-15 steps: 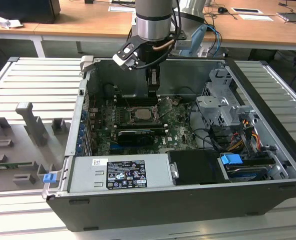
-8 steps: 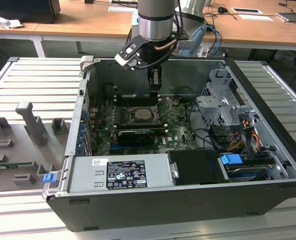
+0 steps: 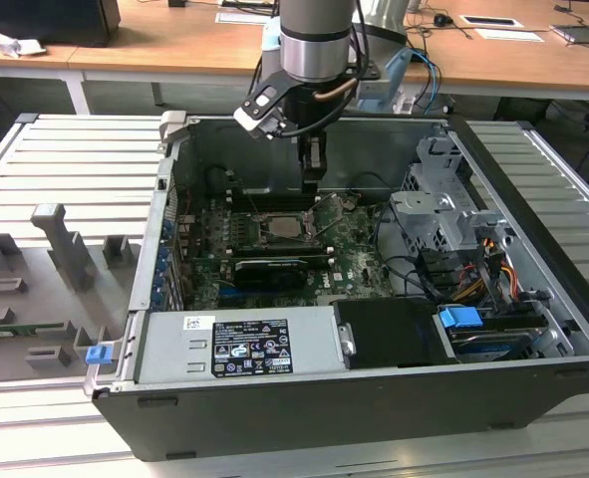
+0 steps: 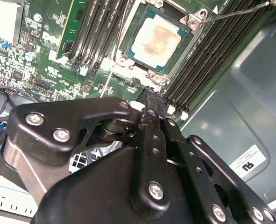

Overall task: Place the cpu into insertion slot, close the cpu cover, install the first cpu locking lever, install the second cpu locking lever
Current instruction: 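Close the cpu cover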

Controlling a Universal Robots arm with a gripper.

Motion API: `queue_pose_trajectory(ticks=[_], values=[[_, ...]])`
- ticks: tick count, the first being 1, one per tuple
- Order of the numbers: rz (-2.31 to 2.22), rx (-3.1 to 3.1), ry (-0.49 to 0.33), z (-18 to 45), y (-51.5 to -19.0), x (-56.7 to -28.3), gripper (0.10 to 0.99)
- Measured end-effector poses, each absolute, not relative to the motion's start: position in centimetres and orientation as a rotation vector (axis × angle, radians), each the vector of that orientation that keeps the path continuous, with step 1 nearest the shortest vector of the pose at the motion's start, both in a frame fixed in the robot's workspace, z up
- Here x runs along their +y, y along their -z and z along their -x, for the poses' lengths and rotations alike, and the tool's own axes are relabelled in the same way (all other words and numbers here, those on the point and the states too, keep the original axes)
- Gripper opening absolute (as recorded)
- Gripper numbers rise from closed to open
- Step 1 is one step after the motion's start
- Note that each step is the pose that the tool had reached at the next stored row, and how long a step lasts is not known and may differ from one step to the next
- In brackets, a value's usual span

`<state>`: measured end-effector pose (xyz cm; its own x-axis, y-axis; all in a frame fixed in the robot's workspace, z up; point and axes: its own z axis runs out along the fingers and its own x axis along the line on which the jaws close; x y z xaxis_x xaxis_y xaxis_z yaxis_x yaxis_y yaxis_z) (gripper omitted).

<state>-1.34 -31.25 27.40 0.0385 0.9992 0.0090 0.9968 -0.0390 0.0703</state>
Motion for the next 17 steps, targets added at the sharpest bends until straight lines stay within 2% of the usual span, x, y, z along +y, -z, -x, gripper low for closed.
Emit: queue_pose_trajectory(ticks=[17], values=[[-2.23,2.148,-0.086,0.2,-27.4,-31.2,0.106]])
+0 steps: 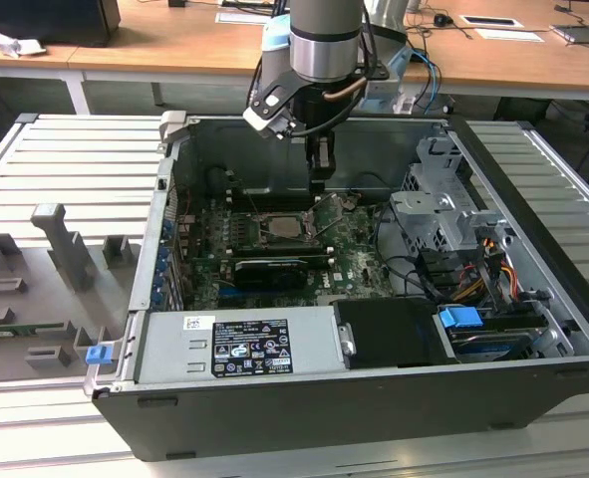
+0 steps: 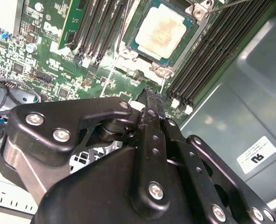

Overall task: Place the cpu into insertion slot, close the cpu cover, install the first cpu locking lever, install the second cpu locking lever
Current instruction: 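Close the cpu cover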

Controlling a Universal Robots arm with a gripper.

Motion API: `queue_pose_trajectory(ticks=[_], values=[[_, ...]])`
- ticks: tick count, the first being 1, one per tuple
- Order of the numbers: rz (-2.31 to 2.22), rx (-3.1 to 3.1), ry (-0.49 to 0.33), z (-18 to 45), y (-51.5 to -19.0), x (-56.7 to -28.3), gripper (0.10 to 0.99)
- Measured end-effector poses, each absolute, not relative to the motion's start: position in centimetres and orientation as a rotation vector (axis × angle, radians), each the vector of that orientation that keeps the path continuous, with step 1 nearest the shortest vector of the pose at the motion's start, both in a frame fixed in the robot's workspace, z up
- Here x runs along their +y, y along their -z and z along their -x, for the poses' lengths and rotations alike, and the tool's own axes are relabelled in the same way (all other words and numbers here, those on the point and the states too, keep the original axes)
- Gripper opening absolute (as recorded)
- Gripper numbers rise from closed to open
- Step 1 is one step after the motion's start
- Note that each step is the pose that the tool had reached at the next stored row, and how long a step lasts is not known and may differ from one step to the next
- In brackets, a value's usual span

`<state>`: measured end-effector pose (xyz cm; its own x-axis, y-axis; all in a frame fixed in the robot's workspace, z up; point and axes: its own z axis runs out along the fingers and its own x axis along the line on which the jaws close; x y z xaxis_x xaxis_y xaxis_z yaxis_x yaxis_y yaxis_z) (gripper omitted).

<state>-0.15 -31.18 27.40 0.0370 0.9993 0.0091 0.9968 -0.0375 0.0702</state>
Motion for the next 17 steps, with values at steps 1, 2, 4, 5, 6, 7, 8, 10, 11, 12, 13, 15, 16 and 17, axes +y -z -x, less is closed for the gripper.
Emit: queue_pose_trajectory(ticks=[1,2,4,5,6,7,8,10,11,12,13,15,16,17], values=[[-2.23,2.148,-0.085,0.0,-27.4,-31.2,0.106],[-2.229,2.149,-0.085,-0.1,-27.4,-31.2,0.106],[-2.229,2.149,-0.085,-0.3,-27.4,-31.2,0.106],[-2.229,2.149,-0.085,-0.4,-27.4,-31.2,0.106],[-2.229,2.149,-0.085,-0.5,-27.4,-31.2,0.106],[-2.229,2.149,-0.085,-0.5,-27.4,-31.2,0.106],[-2.229,2.149,-0.085,-0.6,-27.4,-31.1,0.106],[-2.228,2.15,-0.085,-0.7,-27.4,-31.1,0.106],[-2.228,2.15,-0.085,-0.7,-27.4,-31.1,0.106],[-2.228,2.15,-0.085,-0.8,-27.4,-31.1,0.106],[-2.228,2.15,-0.085,-0.9,-27.4,-31.1,0.106],[-2.228,2.151,-0.085,-1.0,-27.4,-31.1,0.106],[-2.227,2.151,-0.085,-1.0,-27.4,-31.1,0.106],[-2.227,2.151,-0.086,-1.1,-27.4,-31.1,0.106]])
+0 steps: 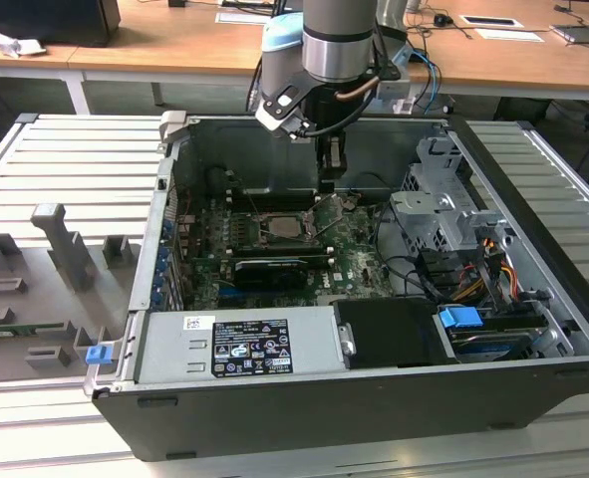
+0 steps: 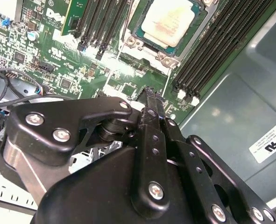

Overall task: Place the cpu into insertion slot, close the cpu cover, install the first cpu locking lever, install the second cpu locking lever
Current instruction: 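Close the cpu cover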

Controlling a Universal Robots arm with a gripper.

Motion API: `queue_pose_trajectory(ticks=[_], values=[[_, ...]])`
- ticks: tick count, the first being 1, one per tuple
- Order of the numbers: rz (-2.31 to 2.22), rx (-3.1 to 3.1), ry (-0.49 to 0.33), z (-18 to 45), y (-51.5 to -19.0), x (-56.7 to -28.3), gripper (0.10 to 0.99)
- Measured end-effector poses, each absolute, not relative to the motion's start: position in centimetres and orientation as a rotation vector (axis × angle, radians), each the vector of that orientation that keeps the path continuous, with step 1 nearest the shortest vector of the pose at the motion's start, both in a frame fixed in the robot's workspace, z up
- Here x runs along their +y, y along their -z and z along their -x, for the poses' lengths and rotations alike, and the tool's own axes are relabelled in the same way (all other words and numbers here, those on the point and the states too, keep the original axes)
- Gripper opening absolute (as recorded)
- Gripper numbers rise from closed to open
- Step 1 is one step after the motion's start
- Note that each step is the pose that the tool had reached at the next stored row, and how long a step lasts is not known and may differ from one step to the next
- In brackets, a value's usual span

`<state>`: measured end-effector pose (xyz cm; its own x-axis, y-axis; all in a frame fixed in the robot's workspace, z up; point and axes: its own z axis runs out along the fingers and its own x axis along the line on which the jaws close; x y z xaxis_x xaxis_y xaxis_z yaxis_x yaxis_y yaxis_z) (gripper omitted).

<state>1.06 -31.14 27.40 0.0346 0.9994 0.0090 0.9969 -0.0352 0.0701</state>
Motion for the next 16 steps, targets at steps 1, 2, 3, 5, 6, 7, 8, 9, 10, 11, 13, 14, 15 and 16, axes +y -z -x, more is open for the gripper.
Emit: queue_pose_trajectory(ticks=[1,2,3,5,6,7,8,9,10,11,13,14,15,16], values=[[-2.227,2.151,-0.085,-1.08,-27.4,-31.13,0.106],[-2.227,2.151,-0.085,-1.11,-27.4,-31.13,0.106],[-2.227,2.151,-0.086,-1.14,-27.4,-31.13,0.106],[-2.227,2.151,-0.085,-1.19,-27.4,-31.13,0.106],[-2.227,2.151,-0.085,-1.21,-27.4,-31.13,0.106],[-2.227,2.151,-0.085,-1.25,-27.4,-31.12,0.106],[-2.226,2.152,-0.085,-1.29,-27.4,-31.12,0.106],[-2.226,2.152,-0.085,-1.34,-27.4,-31.11,0.106],[-2.226,2.152,-0.086,-1.38,-27.4,-31.11,0.106],[-2.226,2.152,-0.085,-1.43,-27.4,-31.11,0.106],[-2.226,2.152,-0.085,-1.49,-27.4,-31.1,0.106],[-2.226,2.152,-0.085,-1.54,-27.4,-31.09,0.106],[-2.226,2.153,-0.085,-1.61,-27.4,-31.09,0.106],[-2.226,2.153,-0.085,-1.7,-27.4,-31.08,0.106]])
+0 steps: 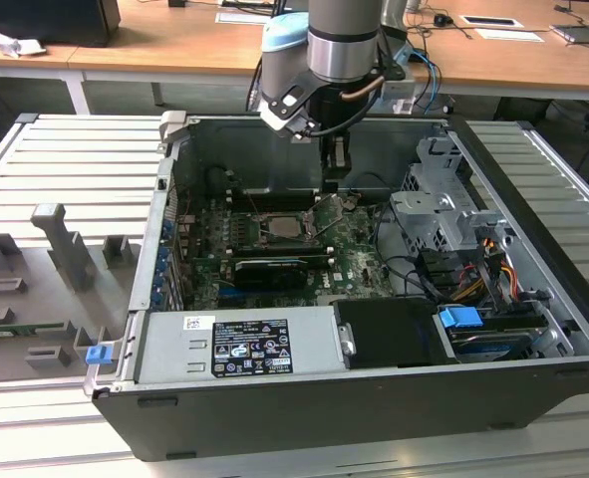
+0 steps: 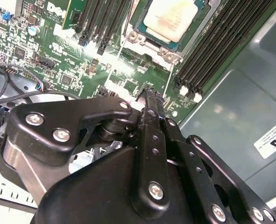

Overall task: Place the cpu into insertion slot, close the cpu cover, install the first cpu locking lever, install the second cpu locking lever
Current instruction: 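Close the cpu cover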

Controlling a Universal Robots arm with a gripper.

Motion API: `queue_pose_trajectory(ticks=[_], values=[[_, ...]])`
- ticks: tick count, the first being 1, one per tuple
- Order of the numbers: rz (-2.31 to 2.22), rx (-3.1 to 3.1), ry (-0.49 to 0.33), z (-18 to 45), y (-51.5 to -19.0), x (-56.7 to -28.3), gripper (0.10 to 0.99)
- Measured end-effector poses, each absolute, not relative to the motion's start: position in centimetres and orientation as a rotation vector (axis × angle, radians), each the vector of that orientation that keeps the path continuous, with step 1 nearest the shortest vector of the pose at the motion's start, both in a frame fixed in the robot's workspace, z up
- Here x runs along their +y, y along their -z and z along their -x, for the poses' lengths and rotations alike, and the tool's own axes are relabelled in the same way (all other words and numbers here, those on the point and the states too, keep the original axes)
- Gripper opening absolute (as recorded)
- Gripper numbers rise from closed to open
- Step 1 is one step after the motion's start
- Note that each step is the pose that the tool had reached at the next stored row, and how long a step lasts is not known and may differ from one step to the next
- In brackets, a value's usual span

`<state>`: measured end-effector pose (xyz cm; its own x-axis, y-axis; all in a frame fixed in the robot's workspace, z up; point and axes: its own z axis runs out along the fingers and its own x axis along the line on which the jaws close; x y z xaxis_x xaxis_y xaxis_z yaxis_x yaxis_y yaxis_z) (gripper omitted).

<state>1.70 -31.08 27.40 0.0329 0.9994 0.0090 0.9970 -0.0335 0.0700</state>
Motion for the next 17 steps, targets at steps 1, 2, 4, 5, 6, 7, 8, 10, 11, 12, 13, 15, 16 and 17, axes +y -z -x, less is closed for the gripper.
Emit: queue_pose_trajectory(ticks=[1,2,4,5,6,7,8,10,11,12,13,15,16,17], values=[[-2.225,2.153,-0.085,-1.8,-27.4,-31.1,0.106],[-2.225,2.153,-0.085,-1.9,-27.4,-31.1,0.106],[-2.225,2.154,-0.086,-2.2,-27.4,-31.1,0.106],[-2.225,2.154,-0.086,-2.3,-27.4,-31.0,0.106],[-2.225,2.154,-0.085,-2.4,-27.4,-31.0,0.106],[-2.225,2.154,-0.085,-2.5,-27.4,-31.0,0.106],[-2.224,2.154,-0.085,-2.6,-27.4,-31.0,0.106],[-2.224,2.154,-0.085,-2.9,-27.4,-31.0,0.106],[-2.224,2.155,-0.085,-3.1,-27.4,-31.0,0.106],[-2.224,2.155,-0.085,-3.2,-27.4,-31.0,0.106],[-2.224,2.155,-0.085,-3.3,-27.4,-31.0,0.106],[-2.224,2.155,-0.085,-3.6,-27.4,-31.0,0.106],[-2.224,2.156,-0.085,-3.9,-27.4,-31.0,0.106],[-2.224,2.156,-0.085,-4.0,-27.4,-31.0,0.106]])
